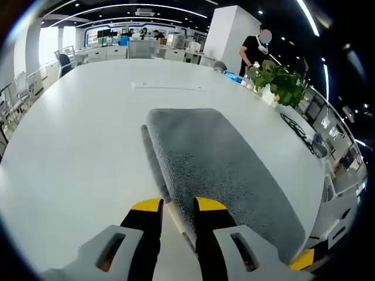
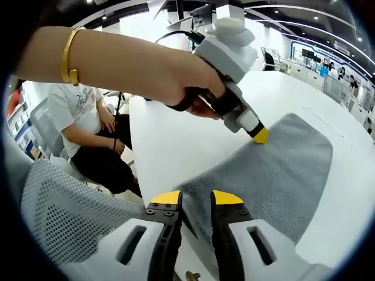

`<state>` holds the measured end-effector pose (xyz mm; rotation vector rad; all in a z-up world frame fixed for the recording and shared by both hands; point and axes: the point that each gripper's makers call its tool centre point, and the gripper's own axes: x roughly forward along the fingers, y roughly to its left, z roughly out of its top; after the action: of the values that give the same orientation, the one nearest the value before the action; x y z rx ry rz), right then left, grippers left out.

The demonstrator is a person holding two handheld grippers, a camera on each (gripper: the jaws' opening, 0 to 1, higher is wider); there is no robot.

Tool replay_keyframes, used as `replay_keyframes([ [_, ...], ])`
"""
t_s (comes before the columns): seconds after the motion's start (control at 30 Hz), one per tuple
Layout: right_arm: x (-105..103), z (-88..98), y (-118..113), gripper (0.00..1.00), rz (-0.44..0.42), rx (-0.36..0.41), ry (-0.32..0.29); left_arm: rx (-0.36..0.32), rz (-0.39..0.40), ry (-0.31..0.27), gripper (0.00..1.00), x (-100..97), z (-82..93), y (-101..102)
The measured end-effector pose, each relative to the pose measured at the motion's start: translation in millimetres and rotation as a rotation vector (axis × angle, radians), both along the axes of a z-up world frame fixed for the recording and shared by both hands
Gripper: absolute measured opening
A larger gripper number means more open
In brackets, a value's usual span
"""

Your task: Fold the towel on the table until its edges align and the towel forms a compact rectangular stack.

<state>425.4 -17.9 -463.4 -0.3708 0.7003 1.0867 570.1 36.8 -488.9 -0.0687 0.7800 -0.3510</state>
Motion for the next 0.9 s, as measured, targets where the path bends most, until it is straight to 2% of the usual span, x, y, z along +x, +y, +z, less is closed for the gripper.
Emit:
replay_keyframes([
  [0.07, 10.7, 9.5, -7.5, 0.17, -0.04, 0.024, -0.028, -0.014, -0.011, 0.006, 0.22, -5.1, -1.2, -1.6],
  [0.17, 27.1, 13.1, -26.5, 0.19, -0.135, 0.048, -0.016, 0.007, -0.026, 0.014, 0.22, -15.6, -5.0, -3.7],
  [0.2, 31.2, 12.5, -32.7, 0.19, -0.158, 0.046, -0.014, 0.027, -0.027, 0.008, 0.21, -26.7, -4.1, -6.4],
  [0.23, 35.4, 11.3, -39.3, 0.19, -0.177, 0.037, -0.018, 0.033, -0.028, 0.001, 0.21, -29.4, -3.4, -6.9],
  [0.3, 46.7, 7.7, -59.8, 0.21, -0.231, -0.008, -0.054, 0.02, -0.022, -0.007, 0.21, -25.8, -1.3, -4.7],
  [0.4, 51.2, -1.3, -76.6, 0.25, -0.289, -0.001, -0.007, -0.001, -0.028, -0.011, 0.22, -33.8, 0.4, -10.8],
  [0.53, 58.4, -6.0, -96.1, 0.25, -0.334, -0.003, -0.003, -0.001, -0.028, -0.017, 0.25, -39.6, -0.8, -11.2],
  [0.63, 61.5, -13.1, -104.0, 0.26, -0.365, -0.007, 0.005, 0.017, -0.022, -0.007, 0.25, -51.9, -3.0, -9.6],
  [0.73, 64.0, -19.5, -117.9, 0.3, -0.404, -0.047, -0.012, -0.006, 0.003, 0.003, 0.25, -60.9, -7.5, -9.5],
  [0.77, 63.6, -24.7, -118.4, 0.3, -0.405, -0.042, 0.006, -0.005, 0.001, 0.006, 0.24, -63.5, -9.2, -10.0],
  [0.9, 60.5, -31.9, -122.8, 0.25, -0.42, -0.032, 0.036, -0.013, -0.003, 0.06, 0.23, -79.4, -16.1, -14.8],
])
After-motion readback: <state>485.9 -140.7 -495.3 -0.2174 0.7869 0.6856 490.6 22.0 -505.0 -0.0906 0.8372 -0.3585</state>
